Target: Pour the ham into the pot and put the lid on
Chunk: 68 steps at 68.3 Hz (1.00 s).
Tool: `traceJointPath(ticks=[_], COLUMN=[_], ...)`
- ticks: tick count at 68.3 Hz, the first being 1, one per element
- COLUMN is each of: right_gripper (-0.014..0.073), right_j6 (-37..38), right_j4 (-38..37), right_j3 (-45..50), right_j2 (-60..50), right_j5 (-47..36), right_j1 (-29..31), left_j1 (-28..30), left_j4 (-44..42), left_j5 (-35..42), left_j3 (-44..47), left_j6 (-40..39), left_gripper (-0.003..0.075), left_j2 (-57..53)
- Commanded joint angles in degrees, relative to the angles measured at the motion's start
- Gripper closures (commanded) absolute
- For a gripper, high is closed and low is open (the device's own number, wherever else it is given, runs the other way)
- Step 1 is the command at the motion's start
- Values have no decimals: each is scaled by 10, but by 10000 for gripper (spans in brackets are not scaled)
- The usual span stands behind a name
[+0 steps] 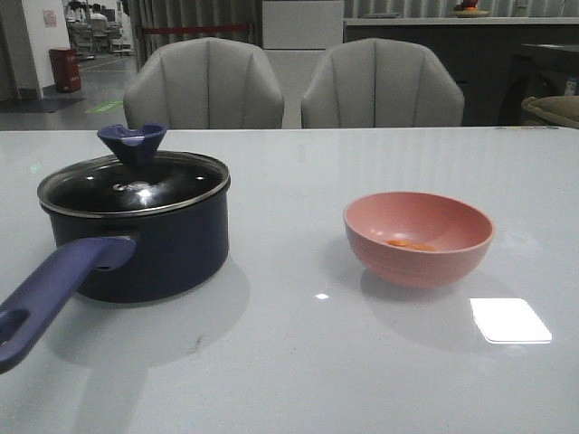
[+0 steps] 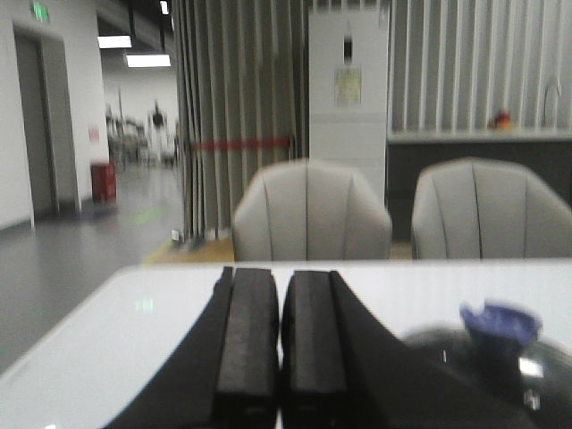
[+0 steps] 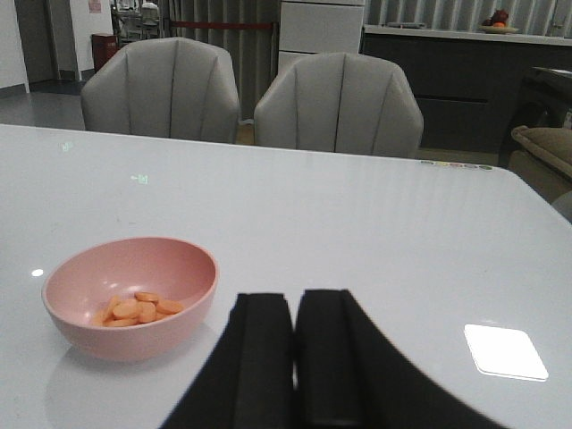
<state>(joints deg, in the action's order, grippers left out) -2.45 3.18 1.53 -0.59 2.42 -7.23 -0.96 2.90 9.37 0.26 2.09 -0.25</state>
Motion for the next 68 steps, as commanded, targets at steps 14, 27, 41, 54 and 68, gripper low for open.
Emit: traceJointPath(ticks=[14,27,41,54,68], right_gripper=[432,432,432,432,432], right_j6=[-1,-1,-1,-1,-1], right_j4=[-6,-6,-6,-6,-6], right_j3=[-3,-3,-3,-3,-3], right_j2=[-11,-11,-11,-11,-11], right_j5=[-50,-50,-50,-50,-50], right_j1=[3,3,3,3,3], left_j1=[-4,-4,-4,-4,-4], left_j4=[26,31,28,27,27], left_j5=[-105,-288,-290,-293,-303], left_j3=[-143,-244,-239,-237,-237], left_j6=[-3,-3,-3,-3,-3], left_gripper=[607,607,607,589,300], left_j2=[18,97,118,118,118])
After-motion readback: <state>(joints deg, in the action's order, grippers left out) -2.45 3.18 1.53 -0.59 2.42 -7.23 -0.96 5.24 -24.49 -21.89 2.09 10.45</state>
